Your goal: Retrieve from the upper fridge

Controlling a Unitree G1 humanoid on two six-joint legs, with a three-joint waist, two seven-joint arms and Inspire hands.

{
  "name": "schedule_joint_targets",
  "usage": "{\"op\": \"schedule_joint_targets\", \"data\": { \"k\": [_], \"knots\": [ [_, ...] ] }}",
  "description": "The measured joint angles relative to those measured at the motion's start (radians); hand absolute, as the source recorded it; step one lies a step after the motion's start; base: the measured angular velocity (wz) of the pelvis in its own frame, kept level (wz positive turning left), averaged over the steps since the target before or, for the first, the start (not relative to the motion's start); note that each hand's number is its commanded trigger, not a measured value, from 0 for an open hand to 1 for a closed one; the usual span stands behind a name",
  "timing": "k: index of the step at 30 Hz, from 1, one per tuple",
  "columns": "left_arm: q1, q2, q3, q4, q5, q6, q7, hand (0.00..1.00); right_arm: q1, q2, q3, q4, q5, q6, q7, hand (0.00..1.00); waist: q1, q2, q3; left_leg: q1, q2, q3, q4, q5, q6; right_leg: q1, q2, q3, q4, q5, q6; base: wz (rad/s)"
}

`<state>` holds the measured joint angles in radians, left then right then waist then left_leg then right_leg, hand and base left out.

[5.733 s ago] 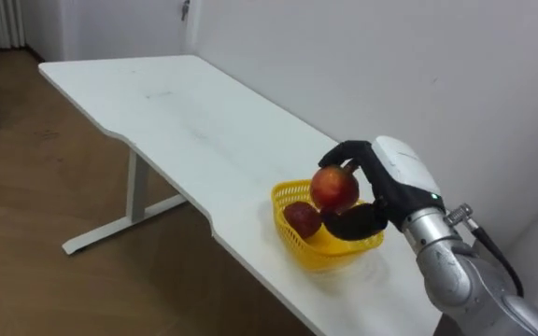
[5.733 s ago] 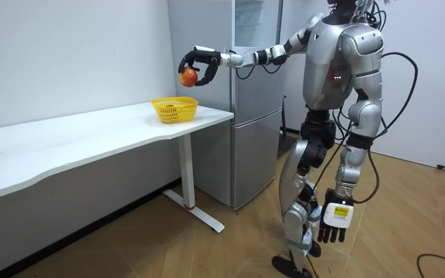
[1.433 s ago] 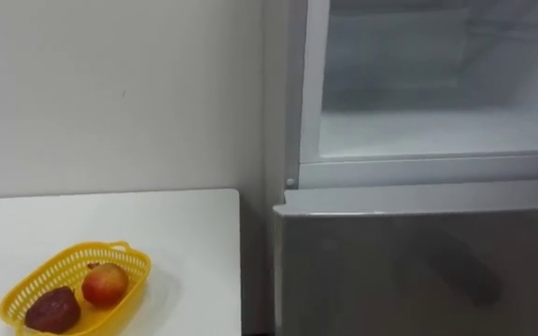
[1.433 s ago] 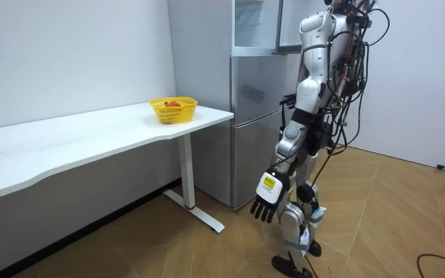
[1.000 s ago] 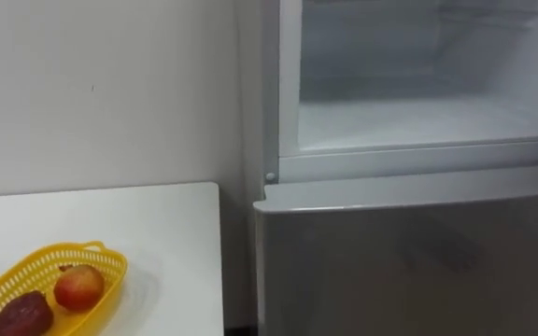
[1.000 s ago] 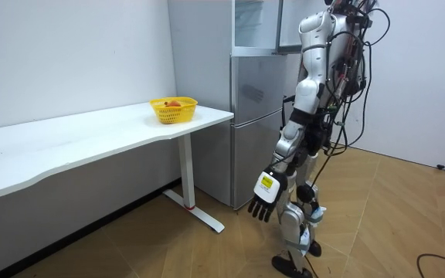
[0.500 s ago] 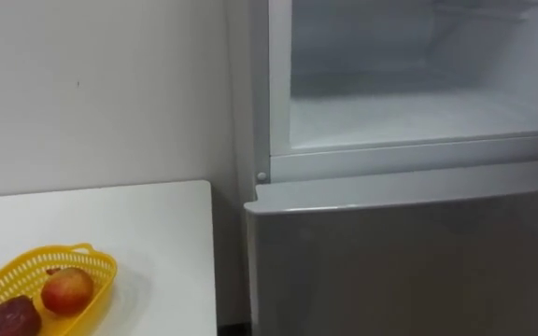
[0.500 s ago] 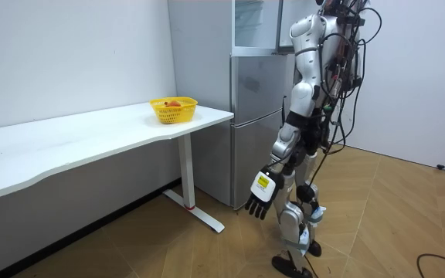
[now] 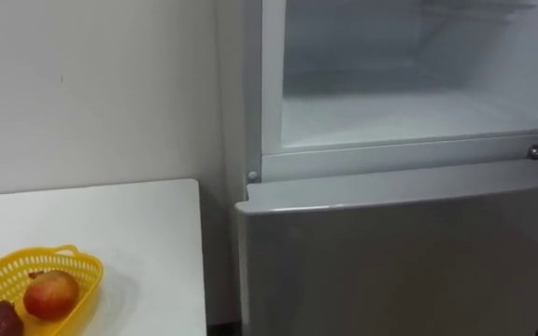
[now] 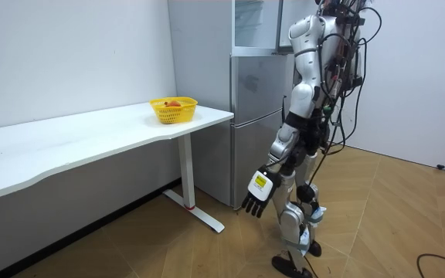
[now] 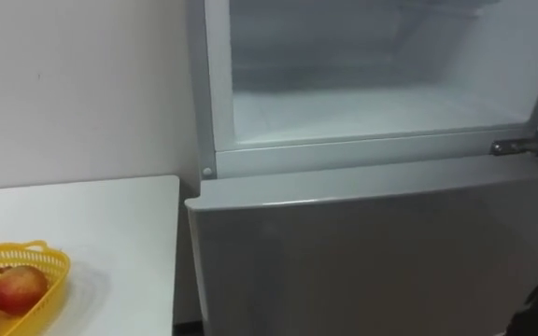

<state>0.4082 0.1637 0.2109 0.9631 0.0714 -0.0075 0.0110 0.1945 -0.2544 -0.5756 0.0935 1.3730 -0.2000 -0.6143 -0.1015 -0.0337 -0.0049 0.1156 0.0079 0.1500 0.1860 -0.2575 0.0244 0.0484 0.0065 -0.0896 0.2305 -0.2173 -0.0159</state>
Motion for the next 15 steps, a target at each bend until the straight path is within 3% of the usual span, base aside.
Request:
{"op": "schedule_joint_targets", "data": {
  "k": [15],
  "knots": [
    [0.020,-0.012,0.026,0.009,0.000,0.017,-0.015,0.00,-0.096,-0.001,-0.081,-0.070,0.039,0.026,0.160,0.00,0.004,-0.014,0.0030,0.010,0.000,0.000,0.004,0.000,0.000,0.000,-0.002,0.001,0.010,0.000,0.000,0.00]
  ]
}}
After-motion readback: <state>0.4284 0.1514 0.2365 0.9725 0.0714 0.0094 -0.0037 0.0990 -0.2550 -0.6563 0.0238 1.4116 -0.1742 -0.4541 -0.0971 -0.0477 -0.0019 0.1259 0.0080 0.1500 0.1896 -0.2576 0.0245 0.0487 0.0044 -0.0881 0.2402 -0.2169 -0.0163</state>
